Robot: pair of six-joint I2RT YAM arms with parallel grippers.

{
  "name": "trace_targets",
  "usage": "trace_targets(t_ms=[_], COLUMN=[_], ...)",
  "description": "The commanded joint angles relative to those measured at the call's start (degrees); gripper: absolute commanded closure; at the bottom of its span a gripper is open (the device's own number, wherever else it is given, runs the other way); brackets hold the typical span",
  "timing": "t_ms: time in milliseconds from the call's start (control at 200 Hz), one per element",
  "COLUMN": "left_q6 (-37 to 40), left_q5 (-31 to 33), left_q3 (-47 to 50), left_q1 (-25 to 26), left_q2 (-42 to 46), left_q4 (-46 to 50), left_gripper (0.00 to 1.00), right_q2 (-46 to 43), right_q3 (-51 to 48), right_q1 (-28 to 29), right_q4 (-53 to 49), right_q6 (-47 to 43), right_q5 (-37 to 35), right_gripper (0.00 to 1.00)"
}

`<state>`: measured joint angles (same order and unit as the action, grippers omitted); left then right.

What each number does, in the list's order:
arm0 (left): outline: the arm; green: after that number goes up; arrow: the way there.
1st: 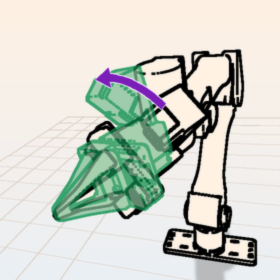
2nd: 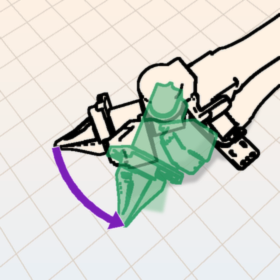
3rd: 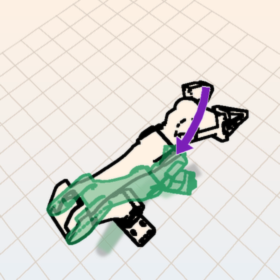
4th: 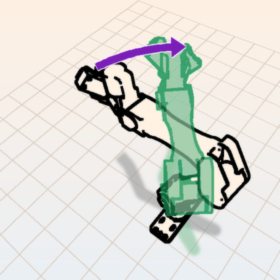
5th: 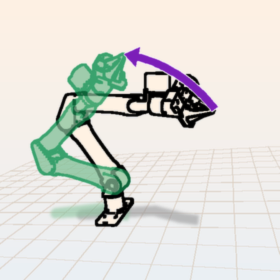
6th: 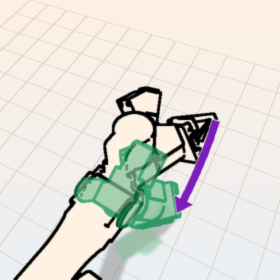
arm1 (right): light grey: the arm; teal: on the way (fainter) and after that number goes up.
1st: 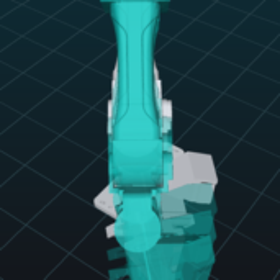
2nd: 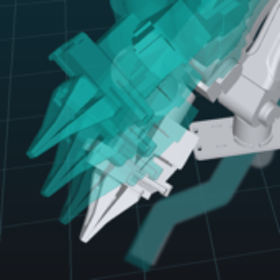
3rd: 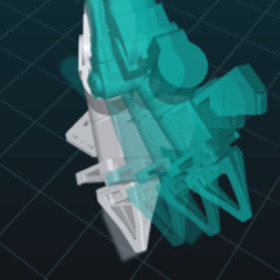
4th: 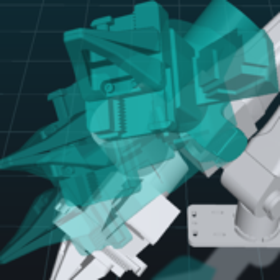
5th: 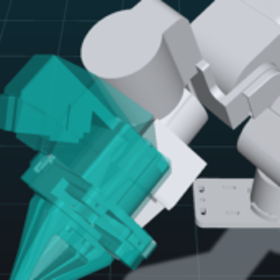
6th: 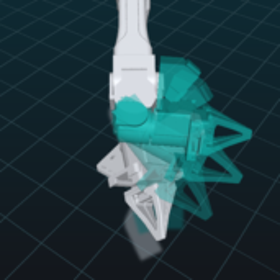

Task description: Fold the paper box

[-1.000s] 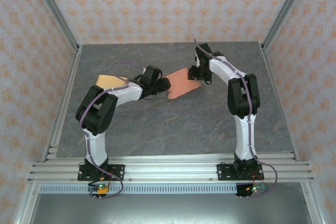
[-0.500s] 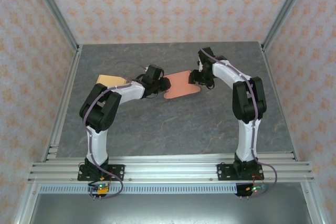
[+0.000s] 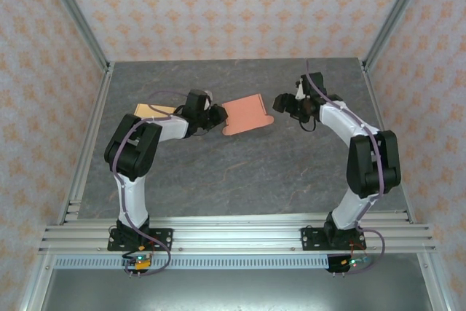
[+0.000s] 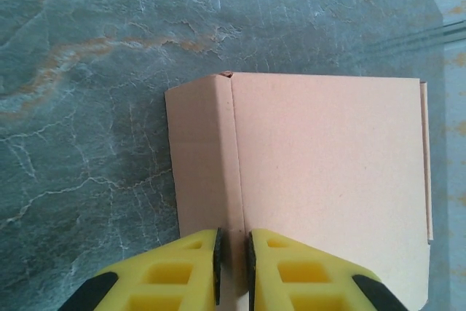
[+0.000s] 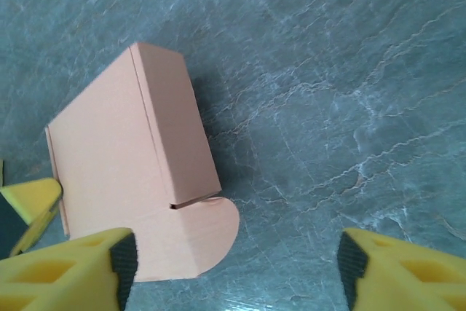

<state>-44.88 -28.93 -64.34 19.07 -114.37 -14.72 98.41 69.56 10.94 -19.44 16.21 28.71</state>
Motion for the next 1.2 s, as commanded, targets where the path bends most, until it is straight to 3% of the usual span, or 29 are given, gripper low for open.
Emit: trace_targets(t_ms=[0,180,435,676,1056,1116,1196], left_q6=[2.74,6.61,5.6,6.91,6.43,6.23,5.29], left_q5=[-1.76,-2.31,-2.45,-3.86,-4.75,-5.61,-6.76], left_q3=[1.3,-0.46,2.27,1.37,2.46,2.61,3.94], left_q1=[-0.31,-0.44,-1.71,-1.76,-1.87,-1.87,-1.91], left_q2=[-3.31,-4.68,-5.47,-6.22,-6.6,-5.87,-3.41], left_q4=[5.56,8.85,6.08,6.55,3.7,2.8,-0.87], left_gripper=[0.82,0.82,0.87,0.87,0.87,0.83,0.69], right_q2=[1.71,7.6,16.64,20.72,20.71,20.13,18.83], right_q3=[-1.02,0.63,10.66,10.72,4.05,3.45,2.47], right_q1=[0.49,0.4,-0.08,1.23,2.33,2.21,2.24], right_q4=[6.45,14.03,6.54,10.3,25.55,27.23,28.91], right_q6=[0.87,-0.31,-1.37,4.2,21.59,25.12,29.81], right_q5=[8.47,15.35,15.26,24.77,32.03,32.37,31.77], right_gripper=[0.19,0.11,0.1,0.11,0.2,0.29,0.41])
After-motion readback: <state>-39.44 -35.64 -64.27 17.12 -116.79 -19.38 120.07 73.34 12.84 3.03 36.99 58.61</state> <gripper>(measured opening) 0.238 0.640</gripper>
